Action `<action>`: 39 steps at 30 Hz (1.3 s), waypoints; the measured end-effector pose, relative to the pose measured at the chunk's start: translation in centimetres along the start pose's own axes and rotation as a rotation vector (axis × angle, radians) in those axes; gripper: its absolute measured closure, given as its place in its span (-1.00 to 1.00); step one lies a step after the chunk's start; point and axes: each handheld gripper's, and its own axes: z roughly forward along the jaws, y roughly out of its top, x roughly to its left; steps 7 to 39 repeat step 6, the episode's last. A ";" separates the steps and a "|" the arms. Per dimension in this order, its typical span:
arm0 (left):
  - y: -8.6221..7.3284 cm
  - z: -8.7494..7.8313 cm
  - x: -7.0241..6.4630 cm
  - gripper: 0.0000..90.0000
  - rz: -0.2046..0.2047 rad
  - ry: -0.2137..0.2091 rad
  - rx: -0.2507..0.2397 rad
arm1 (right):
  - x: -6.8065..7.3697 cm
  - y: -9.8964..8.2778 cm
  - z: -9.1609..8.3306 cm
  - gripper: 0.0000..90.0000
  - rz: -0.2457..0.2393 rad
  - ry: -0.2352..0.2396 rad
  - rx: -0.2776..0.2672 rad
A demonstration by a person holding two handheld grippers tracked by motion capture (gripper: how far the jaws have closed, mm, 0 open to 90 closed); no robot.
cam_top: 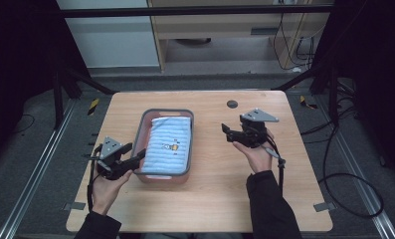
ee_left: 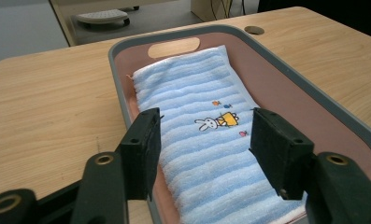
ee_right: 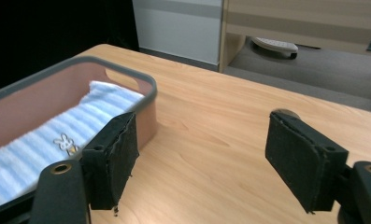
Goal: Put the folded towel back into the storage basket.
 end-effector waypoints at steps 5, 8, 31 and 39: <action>-0.1 -0.3 0.8 -0.11 -0.007 0.011 -0.005 | -1.9 -2.3 -2.2 -0.46 0.004 -0.037 0.016; -0.2 -0.3 1.0 -0.11 -0.009 0.014 -0.005 | -2.3 -2.7 -2.6 -0.46 0.006 -0.044 0.022; -0.2 -0.3 1.0 -0.11 -0.009 0.014 -0.005 | -2.3 -2.7 -2.6 -0.46 0.006 -0.044 0.022; -0.2 -0.3 1.0 -0.11 -0.009 0.014 -0.005 | -2.3 -2.7 -2.6 -0.46 0.006 -0.044 0.022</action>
